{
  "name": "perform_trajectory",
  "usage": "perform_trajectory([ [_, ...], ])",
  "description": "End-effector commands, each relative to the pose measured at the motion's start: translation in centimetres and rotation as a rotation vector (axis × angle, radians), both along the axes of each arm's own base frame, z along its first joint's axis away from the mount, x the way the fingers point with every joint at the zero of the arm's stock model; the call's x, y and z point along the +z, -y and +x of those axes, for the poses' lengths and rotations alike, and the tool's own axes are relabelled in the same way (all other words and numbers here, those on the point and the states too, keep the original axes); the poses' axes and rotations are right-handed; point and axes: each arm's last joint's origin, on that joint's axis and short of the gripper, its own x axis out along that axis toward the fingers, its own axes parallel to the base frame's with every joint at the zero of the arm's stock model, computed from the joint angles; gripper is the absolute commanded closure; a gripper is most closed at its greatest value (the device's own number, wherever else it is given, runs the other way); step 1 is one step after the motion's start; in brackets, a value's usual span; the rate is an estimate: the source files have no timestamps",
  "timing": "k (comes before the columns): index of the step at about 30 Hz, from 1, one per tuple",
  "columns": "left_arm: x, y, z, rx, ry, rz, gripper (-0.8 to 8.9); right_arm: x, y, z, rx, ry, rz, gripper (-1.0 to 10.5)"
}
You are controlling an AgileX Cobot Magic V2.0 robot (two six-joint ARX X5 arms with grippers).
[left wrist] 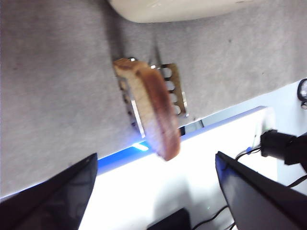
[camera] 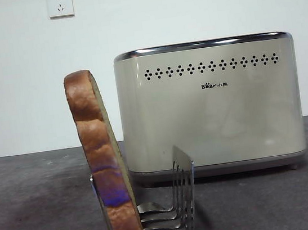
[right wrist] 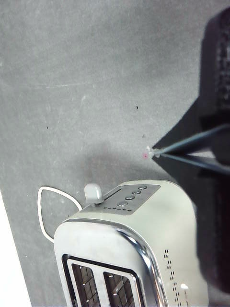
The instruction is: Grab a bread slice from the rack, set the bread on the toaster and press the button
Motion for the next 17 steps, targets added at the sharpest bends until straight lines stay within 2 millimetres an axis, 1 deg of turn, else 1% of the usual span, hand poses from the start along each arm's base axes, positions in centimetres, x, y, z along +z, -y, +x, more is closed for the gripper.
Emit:
perform_trajectory([
  [1, -0.4, 0.8, 0.4, 0.047, -0.018, 0.005, 3.98, 0.2, 0.0, -0.1, 0.009, 0.01, -0.008, 9.5],
  [5, -1.0, 2.3, 0.7, 0.073, -0.02, 0.031, 3.99, 0.1, 0.0, -0.1, 0.009, 0.008, -0.008, 9.5],
  [8, -1.5, 3.5, 1.0, 0.048, -0.016, 0.025, 4.0, 0.1, 0.0, -0.1, 0.009, 0.008, -0.008, 9.5],
  [14, -3.3, 5.6, 1.3, 0.007, -0.08, 0.076, 4.01, 0.1, 0.0, -0.1, 0.009, 0.008, -0.009, 9.5],
  [17, -4.1, 6.2, 1.6, 0.002, -0.099, 0.104, 4.05, 0.1, 0.0, -0.1, 0.009, 0.008, -0.008, 9.5],
])
